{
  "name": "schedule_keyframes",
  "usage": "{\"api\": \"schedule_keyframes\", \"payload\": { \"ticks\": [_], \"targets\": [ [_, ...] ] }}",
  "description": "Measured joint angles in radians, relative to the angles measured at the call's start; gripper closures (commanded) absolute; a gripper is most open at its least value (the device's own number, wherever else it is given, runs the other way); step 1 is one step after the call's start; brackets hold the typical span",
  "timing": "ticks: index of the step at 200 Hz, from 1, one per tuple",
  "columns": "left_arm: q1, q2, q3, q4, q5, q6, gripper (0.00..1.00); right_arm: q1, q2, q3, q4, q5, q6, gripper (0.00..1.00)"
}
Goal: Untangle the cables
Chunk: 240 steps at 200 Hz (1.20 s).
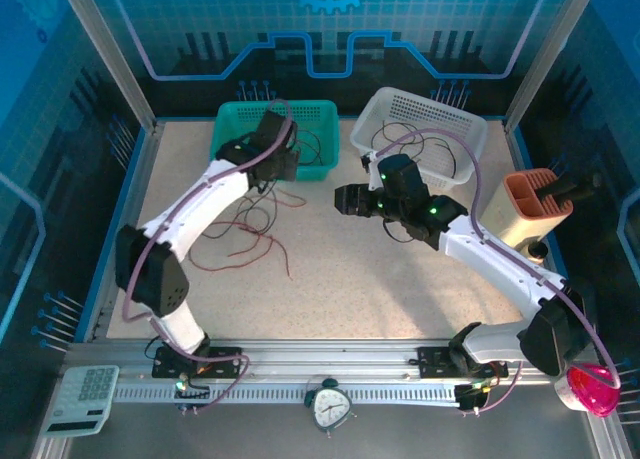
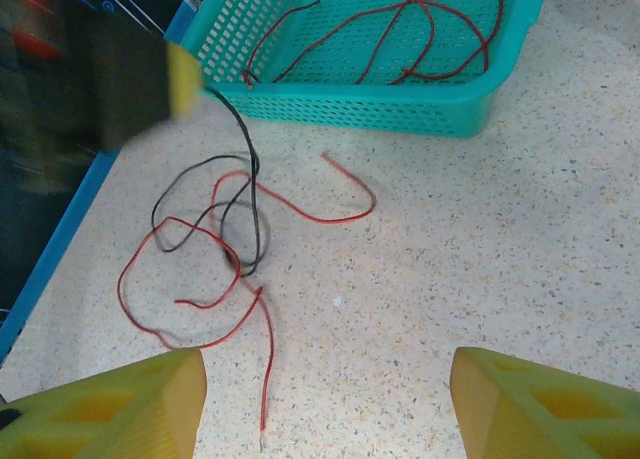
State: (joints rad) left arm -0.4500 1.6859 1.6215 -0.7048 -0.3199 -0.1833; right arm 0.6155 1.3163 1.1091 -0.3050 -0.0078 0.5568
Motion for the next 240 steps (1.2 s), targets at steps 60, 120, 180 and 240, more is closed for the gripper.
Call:
{"api": "schedule_keyframes", "payload": {
  "ticks": [60,120,180,240],
  "targets": [
    [0.0,-0.124,0.164,-0.047,0.135,-0.02,1.0,0.0,0.006,0.031,-0.002,0.001,-0.019,0.33],
    [0.0,-0.188,0.265,-0.037,0.255,-0.088,1.0,0.0,0.006,0.055,-0.012,0.001,-0.039,0.33],
    [0.0,-0.197,0.422,0.024,0.345,-0.143,1.0,-0.003,0.006,0.074,-0.024,0.001,-0.047,0.33],
    [0.0,-0.146,0.601,0.057,0.423,-0.189,1.0,-0.019,0.006,0.103,-0.024,0.0,-0.068,0.31]
  ]
}}
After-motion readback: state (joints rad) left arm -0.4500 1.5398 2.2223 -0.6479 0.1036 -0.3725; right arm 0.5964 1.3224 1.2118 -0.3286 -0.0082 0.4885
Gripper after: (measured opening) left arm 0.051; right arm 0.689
